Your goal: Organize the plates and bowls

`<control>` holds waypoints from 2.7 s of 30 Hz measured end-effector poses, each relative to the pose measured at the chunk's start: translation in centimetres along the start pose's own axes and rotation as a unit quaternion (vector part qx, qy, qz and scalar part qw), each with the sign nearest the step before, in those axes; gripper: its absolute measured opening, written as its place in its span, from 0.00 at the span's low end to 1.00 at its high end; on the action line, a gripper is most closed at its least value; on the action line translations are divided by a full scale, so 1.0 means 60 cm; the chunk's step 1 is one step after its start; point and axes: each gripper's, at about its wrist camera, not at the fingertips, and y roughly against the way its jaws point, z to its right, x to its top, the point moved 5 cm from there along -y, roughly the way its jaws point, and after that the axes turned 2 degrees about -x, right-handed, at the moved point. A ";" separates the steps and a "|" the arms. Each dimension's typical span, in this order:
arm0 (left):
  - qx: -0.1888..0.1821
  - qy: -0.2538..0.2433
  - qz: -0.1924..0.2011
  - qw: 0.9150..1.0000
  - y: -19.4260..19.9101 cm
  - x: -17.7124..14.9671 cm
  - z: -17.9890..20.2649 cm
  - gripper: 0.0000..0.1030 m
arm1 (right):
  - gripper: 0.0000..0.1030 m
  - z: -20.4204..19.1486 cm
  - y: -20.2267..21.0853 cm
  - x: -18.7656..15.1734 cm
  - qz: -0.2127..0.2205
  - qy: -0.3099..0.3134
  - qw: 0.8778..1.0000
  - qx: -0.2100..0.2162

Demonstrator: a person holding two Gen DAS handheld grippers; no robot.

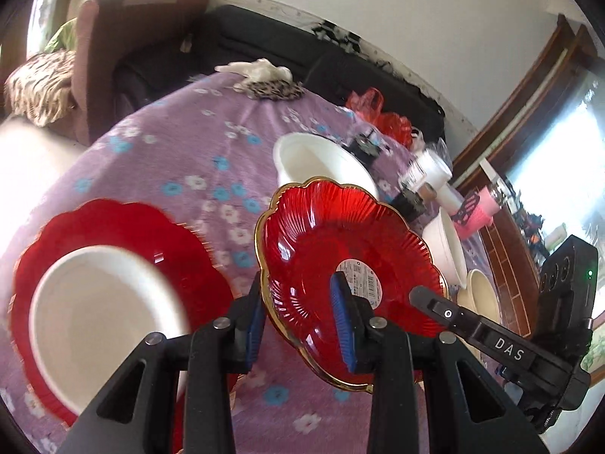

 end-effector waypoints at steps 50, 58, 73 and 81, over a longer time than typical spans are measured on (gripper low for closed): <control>0.083 0.089 0.083 0.989 0.172 -0.076 -0.251 0.58 | 0.44 -0.215 -0.116 -0.111 -0.015 0.109 0.994 0.030; 0.099 0.011 0.126 0.987 0.211 -0.081 -0.171 0.81 | 0.51 -0.124 -0.034 -0.119 0.020 0.094 0.995 0.014; 0.058 -0.094 0.080 0.991 0.149 -0.108 -0.008 0.84 | 0.58 0.233 0.203 -0.134 0.106 -0.043 0.988 -0.109; 0.016 -0.127 0.015 0.992 0.068 -0.128 0.091 0.84 | 0.58 0.325 0.202 -0.130 0.113 -0.101 0.981 -0.123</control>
